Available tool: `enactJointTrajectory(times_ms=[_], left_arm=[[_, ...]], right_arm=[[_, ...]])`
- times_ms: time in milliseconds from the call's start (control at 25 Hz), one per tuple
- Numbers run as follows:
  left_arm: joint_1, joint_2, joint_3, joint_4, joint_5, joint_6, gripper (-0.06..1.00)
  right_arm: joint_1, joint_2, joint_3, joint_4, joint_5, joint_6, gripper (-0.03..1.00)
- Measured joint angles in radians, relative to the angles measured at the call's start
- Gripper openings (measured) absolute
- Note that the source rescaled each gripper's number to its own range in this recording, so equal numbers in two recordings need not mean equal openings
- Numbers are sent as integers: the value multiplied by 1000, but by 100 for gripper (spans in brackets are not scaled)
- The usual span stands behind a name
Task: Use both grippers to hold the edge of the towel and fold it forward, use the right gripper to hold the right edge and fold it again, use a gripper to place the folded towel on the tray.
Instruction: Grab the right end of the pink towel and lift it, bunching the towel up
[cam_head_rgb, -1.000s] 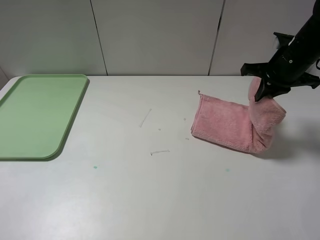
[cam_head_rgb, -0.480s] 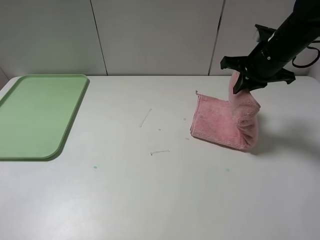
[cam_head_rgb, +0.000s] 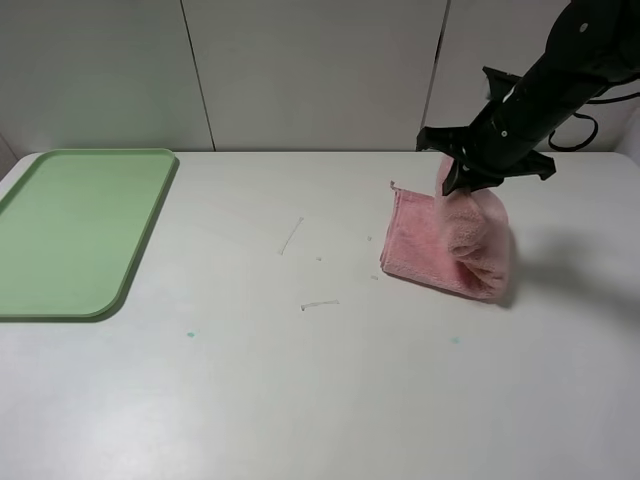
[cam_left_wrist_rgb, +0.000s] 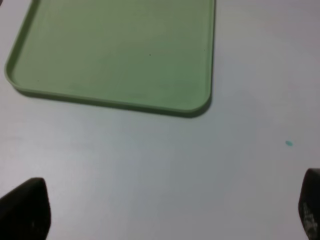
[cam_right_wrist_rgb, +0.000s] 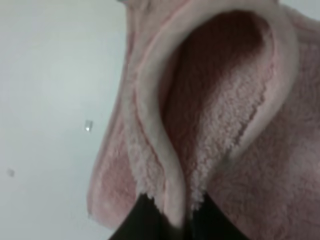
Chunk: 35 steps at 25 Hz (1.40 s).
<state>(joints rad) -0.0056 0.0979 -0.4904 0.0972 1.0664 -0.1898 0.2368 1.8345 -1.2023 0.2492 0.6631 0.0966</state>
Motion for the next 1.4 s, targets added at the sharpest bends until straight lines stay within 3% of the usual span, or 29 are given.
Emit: enactJointTrajectory(times_ms=[720,800,880,1000,1040,1160,1400], left_arm=[[0,0,0,0,0,0,100],[0,0,0,0,0,0,100],[0,0,0,0,0,0,100],[0,0,0,0,0,0,100],[0,0,0,0,0,0,100],[0,0,0,0,0,0,100],[0,0,0,0,0,0,100]], right_arm=[[26,111,0,31,-101,-12,7],[26,111,0,47,-101,-42,16],[26,112,0,64,-101,-72,38],[26,112,0,113,-99,-87,81],[26,112,0,131,-99,-87,88],[36,112,0,176,-100,-87,98],[69,76,0,208,-107,-87,100]])
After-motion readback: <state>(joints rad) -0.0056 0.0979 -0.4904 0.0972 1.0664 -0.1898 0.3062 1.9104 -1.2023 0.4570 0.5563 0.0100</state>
